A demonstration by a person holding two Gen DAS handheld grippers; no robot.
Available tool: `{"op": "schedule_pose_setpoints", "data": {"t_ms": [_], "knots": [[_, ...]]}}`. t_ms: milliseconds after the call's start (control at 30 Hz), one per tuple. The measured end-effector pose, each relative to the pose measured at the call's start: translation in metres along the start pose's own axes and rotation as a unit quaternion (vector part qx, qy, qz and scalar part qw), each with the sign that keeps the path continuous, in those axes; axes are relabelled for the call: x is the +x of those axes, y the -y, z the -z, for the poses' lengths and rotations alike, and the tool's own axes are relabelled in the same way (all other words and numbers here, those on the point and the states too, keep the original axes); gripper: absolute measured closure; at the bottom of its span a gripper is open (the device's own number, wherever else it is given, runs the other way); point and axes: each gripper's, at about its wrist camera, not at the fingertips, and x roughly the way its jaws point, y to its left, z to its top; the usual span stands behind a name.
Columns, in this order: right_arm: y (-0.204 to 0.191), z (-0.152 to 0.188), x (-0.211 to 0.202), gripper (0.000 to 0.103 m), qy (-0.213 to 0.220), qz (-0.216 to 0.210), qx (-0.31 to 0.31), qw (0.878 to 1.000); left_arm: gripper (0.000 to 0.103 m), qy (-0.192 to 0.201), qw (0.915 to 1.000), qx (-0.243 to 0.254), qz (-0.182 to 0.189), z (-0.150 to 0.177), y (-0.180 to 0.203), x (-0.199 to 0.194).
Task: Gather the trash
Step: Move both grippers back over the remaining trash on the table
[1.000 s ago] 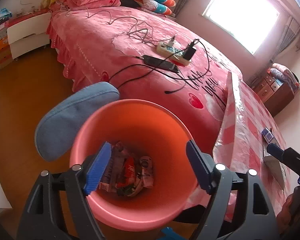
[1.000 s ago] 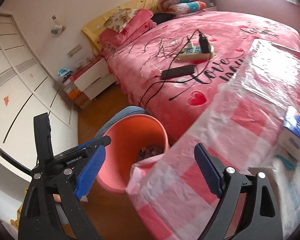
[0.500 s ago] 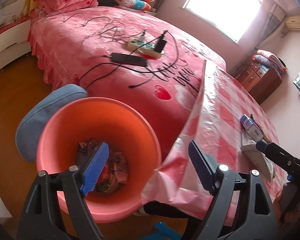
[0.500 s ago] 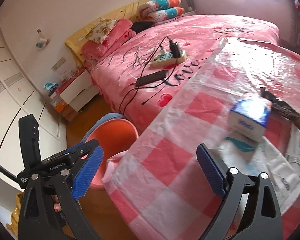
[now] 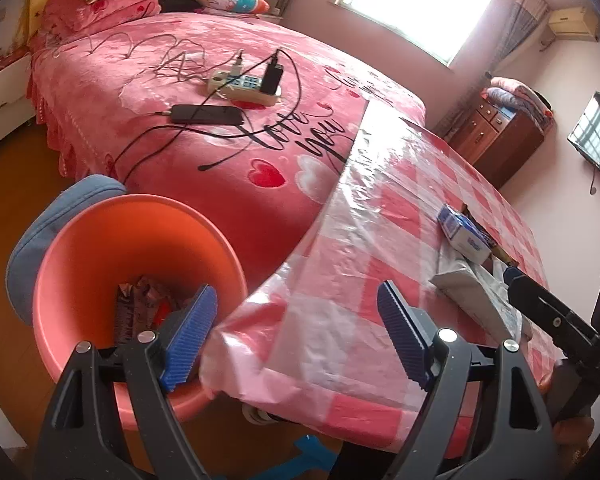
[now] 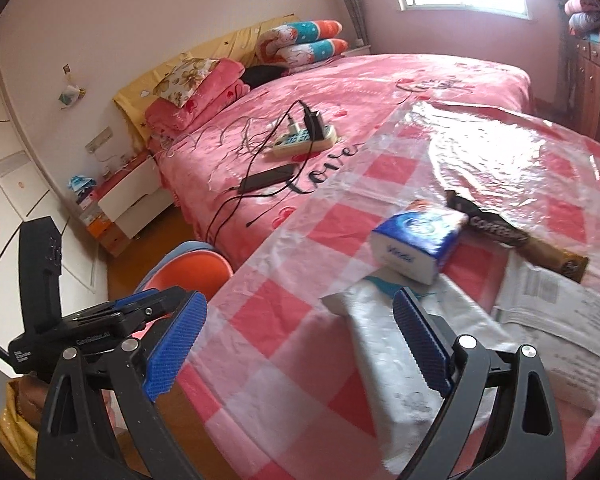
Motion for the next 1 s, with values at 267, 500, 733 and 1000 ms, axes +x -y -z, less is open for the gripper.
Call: {"op": "schedule_pose_setpoints", "data": {"t_ms": [267, 500, 733, 1000], "knots": [[0.020, 0.006, -0.009, 0.010, 0.011, 0.021, 0.006, 1.000, 0.020, -0.012, 0.9997, 0.019, 0.003, 0.003, 0.024, 0.005], [0.038, 0.009, -0.019, 0.010, 0.026, 0.042, 0.007, 0.999, 0.020, -0.021, 0.9991, 0.036, 0.006, 0.006, 0.045, 0.010], [0.057, 0.008, -0.029, 0.010, 0.040, 0.056, 0.017, 0.997, 0.020, -0.029, 0.9981, 0.053, 0.009, 0.009, 0.066, 0.016], [0.074, 0.010, -0.037, 0.010, 0.051, 0.082, 0.019, 0.995, 0.020, -0.040, 0.9968, 0.068, 0.013, 0.014, 0.088, 0.023]]}}
